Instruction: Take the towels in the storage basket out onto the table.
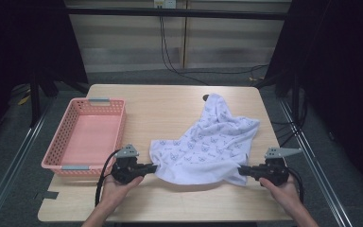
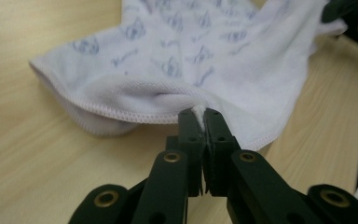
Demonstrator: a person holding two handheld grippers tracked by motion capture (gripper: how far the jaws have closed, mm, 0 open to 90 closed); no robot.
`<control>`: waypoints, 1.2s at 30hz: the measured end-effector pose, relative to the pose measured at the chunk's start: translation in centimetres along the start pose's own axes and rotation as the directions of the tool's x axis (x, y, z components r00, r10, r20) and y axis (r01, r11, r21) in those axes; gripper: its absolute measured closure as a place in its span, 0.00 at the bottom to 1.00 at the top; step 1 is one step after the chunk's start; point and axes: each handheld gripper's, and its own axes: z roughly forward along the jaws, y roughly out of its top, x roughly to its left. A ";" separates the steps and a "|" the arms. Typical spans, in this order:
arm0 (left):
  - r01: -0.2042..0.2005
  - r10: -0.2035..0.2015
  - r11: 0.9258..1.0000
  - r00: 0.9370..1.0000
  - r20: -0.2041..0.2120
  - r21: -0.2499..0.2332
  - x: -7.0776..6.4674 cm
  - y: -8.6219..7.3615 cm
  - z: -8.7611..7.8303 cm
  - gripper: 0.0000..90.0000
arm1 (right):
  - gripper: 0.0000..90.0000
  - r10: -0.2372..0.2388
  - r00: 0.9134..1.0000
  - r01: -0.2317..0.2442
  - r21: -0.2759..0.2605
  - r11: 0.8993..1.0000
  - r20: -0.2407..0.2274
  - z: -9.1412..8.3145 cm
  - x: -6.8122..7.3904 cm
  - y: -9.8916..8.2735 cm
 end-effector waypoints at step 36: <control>-0.079 0.082 0.938 0.997 -0.005 -0.337 -2.2 12.6 -9.5 0.97 | 0.98 -0.111 0.990 0.136 -0.376 0.917 0.088 -9.0 1.3 17.6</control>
